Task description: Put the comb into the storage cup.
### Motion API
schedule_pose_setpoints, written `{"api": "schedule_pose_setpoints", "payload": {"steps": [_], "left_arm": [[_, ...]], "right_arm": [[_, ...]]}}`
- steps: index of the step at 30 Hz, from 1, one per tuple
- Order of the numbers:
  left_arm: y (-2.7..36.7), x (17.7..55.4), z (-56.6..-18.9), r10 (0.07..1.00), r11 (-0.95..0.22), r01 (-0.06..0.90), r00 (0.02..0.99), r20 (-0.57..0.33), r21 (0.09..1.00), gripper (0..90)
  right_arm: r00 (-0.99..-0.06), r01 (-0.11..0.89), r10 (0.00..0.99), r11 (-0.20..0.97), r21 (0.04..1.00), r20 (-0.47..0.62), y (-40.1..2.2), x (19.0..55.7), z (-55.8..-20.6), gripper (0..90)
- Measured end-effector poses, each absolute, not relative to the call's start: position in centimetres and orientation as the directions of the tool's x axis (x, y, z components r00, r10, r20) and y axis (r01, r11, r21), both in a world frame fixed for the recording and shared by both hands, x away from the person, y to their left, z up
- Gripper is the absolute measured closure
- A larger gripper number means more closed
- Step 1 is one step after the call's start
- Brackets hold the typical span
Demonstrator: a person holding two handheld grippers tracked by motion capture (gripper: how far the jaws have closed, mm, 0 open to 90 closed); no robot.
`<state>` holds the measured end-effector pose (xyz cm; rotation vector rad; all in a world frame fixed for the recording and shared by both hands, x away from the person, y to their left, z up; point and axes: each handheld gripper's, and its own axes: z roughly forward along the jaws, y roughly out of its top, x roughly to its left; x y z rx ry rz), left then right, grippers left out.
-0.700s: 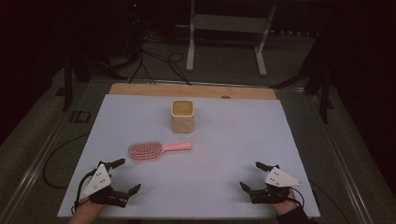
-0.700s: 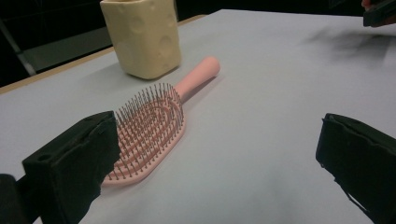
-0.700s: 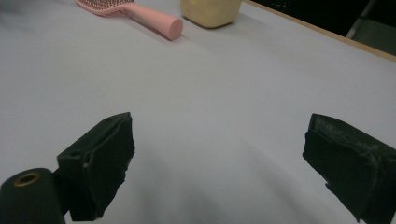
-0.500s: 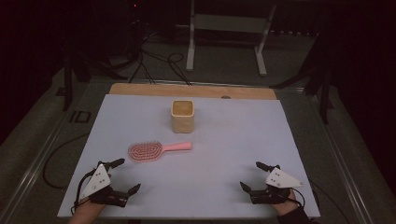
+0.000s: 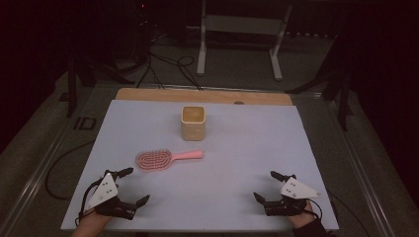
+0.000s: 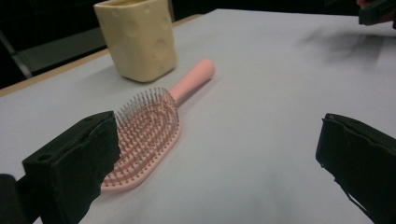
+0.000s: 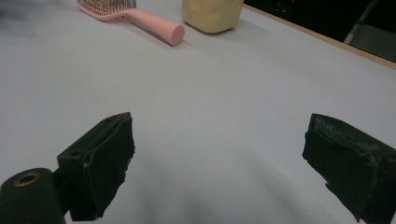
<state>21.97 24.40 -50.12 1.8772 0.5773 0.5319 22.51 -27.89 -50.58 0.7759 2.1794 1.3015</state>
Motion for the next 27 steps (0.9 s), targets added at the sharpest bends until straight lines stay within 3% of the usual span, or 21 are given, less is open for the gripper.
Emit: {"api": "schedule_pose_setpoints", "payload": {"steps": [27], "left_arm": [[22.5, 22.2, -45.8, 0.531, -0.378, 0.104, 0.839, 0.123, 0.920, 0.0]], "right_arm": [[-0.706, 0.221, 0.700, 0.360, 0.906, -0.106, -28.1, 22.4, -50.3, 8.4]]}}
